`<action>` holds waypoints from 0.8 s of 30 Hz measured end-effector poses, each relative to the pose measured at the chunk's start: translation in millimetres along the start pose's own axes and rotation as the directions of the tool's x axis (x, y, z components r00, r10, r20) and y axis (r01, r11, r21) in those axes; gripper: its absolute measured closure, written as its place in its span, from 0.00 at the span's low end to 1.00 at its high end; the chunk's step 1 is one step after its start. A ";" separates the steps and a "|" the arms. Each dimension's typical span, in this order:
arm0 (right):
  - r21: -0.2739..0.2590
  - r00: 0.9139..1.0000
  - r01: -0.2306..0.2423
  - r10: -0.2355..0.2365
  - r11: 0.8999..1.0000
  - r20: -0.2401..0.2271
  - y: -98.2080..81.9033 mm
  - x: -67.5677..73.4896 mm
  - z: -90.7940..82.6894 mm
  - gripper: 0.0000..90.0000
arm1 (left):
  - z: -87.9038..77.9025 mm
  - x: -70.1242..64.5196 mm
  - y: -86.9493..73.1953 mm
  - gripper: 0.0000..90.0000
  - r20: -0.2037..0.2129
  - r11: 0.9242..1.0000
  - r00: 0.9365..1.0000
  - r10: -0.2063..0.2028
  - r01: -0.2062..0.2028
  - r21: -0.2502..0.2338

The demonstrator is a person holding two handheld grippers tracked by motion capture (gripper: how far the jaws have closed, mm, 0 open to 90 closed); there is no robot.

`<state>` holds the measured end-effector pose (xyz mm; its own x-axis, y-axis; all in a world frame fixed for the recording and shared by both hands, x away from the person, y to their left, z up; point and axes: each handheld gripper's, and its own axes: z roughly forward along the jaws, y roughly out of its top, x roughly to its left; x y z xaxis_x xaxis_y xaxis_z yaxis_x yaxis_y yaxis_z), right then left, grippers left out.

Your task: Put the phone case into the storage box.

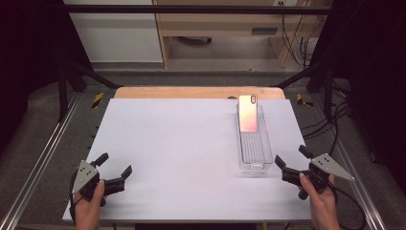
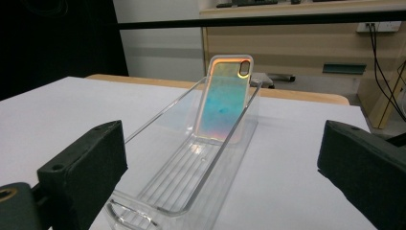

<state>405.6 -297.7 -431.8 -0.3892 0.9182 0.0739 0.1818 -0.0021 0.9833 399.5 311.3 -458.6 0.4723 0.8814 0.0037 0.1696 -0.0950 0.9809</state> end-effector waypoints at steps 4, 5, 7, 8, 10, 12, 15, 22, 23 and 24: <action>0.003 1.000 -0.003 0.003 1.000 0.001 -5.0 0.5 -0.5 0.03 | 0.0 0.0 -0.1 0.01 0.003 1.000 1.000 0.002 -0.002 -0.001; 0.000 1.000 0.000 0.000 1.000 0.001 -6.1 0.6 -0.6 0.03 | 0.0 0.0 -0.1 0.01 0.003 1.000 1.000 0.001 -0.001 -0.001; 0.001 1.000 -0.002 0.002 1.000 -0.001 -8.1 1.2 -0.7 0.03 | -0.1 0.0 -0.1 0.01 0.005 1.000 1.000 0.001 -0.001 -0.002; 0.001 1.000 -0.003 0.003 1.000 -0.001 -9.1 1.6 -0.9 0.03 | -0.1 -0.1 0.0 0.01 0.006 1.000 1.000 0.001 -0.001 -0.002; -0.002 1.000 -0.007 0.007 1.000 -0.006 -10.9 2.5 -1.3 0.03 | 0.1 -0.5 0.0 0.01 0.006 1.000 1.000 0.001 -0.001 -0.002; -0.003 1.000 -0.006 0.006 1.000 -0.009 -13.1 3.4 -1.5 0.03 | 0.3 -0.7 -0.1 0.01 0.007 1.000 1.000 0.001 -0.001 -0.001; -0.007 1.000 -0.008 0.008 1.000 -0.013 -16.4 4.7 -1.8 0.03 | 0.3 -0.8 -0.1 0.01 0.007 1.000 1.000 0.001 -0.001 -0.001; -0.005 1.000 -0.001 0.001 1.000 -0.019 -22.0 8.1 -0.4 0.03 | 0.6 -1.2 -0.1 0.01 0.011 1.000 1.000 0.005 -0.005 -0.001; -0.005 1.000 0.001 -0.001 1.000 -0.022 -22.4 8.7 -0.2 0.03 | 0.7 -1.2 -0.1 0.01 0.012 1.000 1.000 0.005 -0.005 -0.001; -0.006 1.000 0.000 -0.001 1.000 -0.024 -22.9 9.3 0.1 0.03 | 0.7 -1.3 -0.1 0.01 0.012 1.000 1.000 0.006 -0.006 0.000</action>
<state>398.0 -289.0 -453.7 -0.4107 0.9085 0.0772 0.1761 -0.0040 0.9844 399.5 309.9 -458.8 0.4839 0.8751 0.0075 0.1663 -0.1004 0.9810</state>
